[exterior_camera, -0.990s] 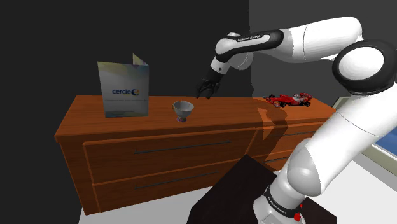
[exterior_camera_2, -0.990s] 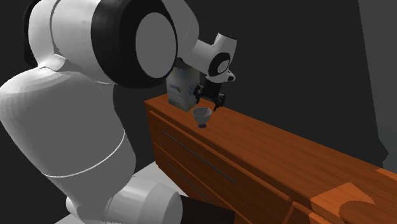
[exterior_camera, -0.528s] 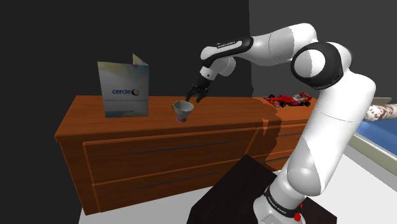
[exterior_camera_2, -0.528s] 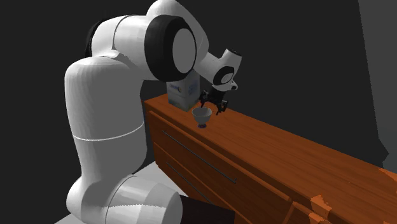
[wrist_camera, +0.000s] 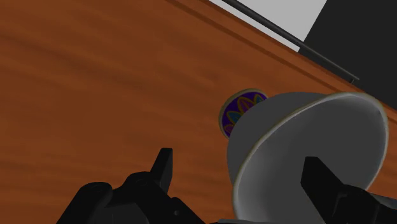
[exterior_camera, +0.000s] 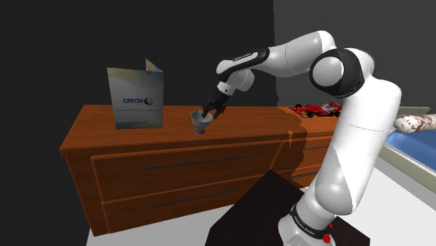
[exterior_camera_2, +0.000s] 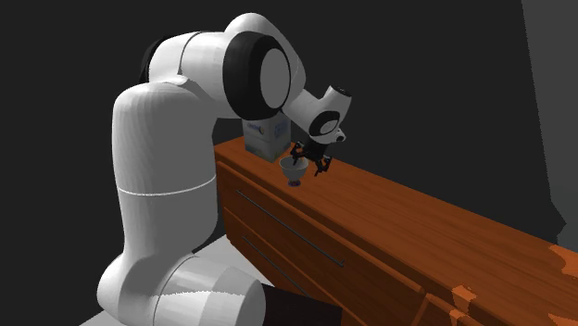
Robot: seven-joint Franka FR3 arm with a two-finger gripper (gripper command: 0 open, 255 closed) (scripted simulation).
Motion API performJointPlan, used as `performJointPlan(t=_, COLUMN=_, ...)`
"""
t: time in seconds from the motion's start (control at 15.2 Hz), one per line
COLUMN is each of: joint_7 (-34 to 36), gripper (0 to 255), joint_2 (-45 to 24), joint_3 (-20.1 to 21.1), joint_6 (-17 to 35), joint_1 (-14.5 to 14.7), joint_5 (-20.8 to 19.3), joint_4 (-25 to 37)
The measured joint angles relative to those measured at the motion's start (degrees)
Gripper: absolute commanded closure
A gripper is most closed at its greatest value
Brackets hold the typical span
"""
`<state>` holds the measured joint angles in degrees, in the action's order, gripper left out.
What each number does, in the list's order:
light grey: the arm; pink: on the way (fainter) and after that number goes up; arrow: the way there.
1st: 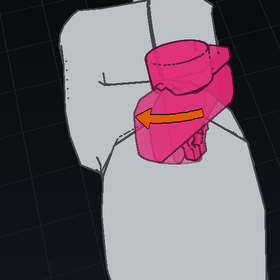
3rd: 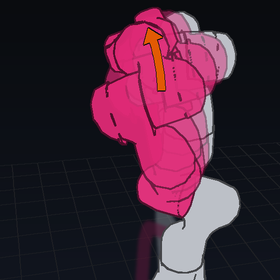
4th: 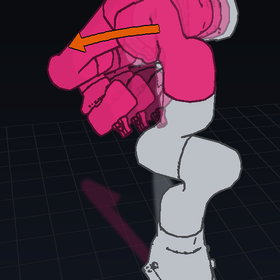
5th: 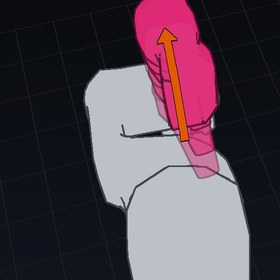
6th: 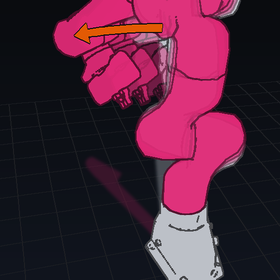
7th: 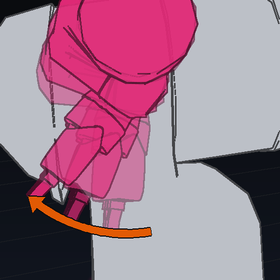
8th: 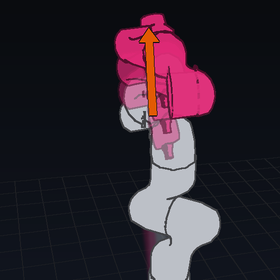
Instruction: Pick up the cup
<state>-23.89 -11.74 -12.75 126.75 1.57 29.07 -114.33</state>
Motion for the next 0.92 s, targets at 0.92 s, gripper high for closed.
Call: performJointPlan(t=0.92, joint_7=0.56, gripper=255, joint_2=0.51, joint_3=-0.04, joint_6=-0.6, joint_1=0.11, joint_5=-0.4, joint_4=0.26)
